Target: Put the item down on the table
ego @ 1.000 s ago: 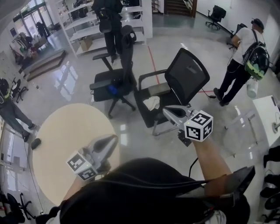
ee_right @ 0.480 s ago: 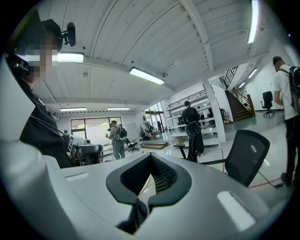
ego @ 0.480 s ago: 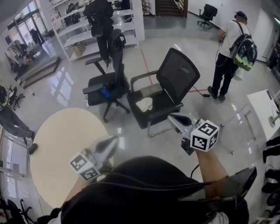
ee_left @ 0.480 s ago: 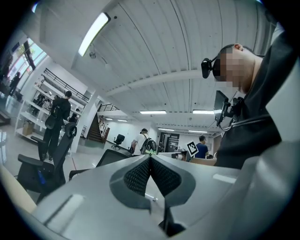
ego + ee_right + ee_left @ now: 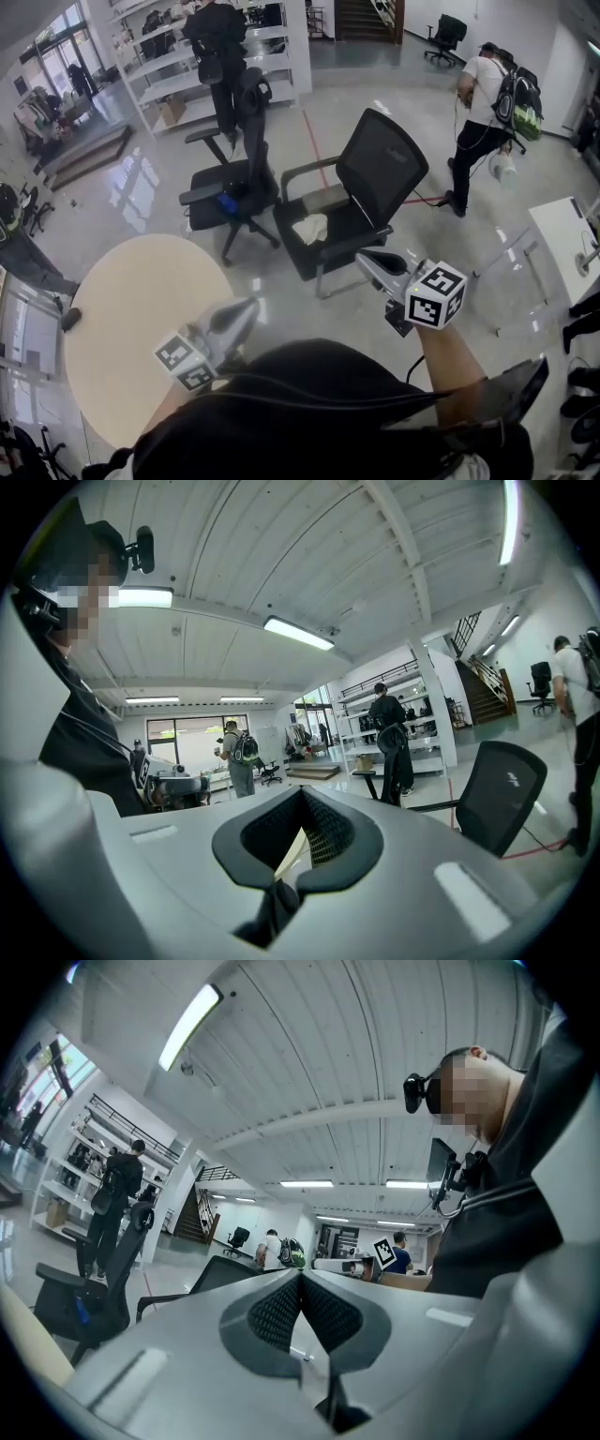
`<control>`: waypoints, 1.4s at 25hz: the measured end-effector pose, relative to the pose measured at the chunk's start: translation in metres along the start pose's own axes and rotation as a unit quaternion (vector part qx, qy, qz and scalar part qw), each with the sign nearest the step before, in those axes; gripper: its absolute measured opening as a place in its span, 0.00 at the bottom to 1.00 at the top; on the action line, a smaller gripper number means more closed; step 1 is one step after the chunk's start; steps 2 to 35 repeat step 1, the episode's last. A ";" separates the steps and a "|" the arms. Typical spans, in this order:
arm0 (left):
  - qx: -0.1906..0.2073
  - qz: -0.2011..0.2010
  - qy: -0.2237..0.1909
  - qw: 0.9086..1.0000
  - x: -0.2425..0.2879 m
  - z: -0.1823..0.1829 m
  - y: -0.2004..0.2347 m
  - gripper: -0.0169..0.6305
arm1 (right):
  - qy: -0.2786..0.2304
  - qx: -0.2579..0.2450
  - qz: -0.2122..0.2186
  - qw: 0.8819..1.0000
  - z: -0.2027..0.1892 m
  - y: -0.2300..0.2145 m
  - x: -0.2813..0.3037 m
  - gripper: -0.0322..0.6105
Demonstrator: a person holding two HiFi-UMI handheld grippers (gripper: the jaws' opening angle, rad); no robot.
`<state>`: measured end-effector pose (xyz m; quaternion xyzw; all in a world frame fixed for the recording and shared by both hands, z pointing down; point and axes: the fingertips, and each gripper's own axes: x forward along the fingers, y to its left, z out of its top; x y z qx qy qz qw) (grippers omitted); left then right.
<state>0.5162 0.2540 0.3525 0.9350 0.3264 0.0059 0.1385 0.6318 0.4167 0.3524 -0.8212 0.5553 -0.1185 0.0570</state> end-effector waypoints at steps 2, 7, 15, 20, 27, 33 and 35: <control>0.002 0.000 -0.001 1.000 -0.004 0.001 0.000 0.02 | 0.000 0.000 -0.001 1.000 0.001 0.004 0.000 0.07; 0.002 0.000 -0.001 1.000 -0.004 0.001 0.000 0.02 | 0.000 0.000 -0.001 1.000 0.001 0.004 0.000 0.07; 0.002 0.000 -0.001 1.000 -0.004 0.001 0.000 0.02 | 0.000 0.000 -0.001 1.000 0.001 0.004 0.000 0.07; 0.002 0.000 -0.001 1.000 -0.004 0.001 0.000 0.02 | 0.000 0.000 -0.001 1.000 0.001 0.004 0.000 0.07; 0.002 0.000 -0.001 1.000 -0.004 0.001 0.000 0.02 | 0.000 0.000 -0.001 1.000 0.001 0.004 0.000 0.07; 0.002 0.000 -0.001 1.000 -0.004 0.001 0.000 0.02 | 0.000 0.000 -0.001 1.000 0.001 0.004 0.000 0.07; 0.002 0.000 -0.001 1.000 -0.004 0.001 0.000 0.02 | 0.000 0.000 -0.001 1.000 0.001 0.004 0.000 0.07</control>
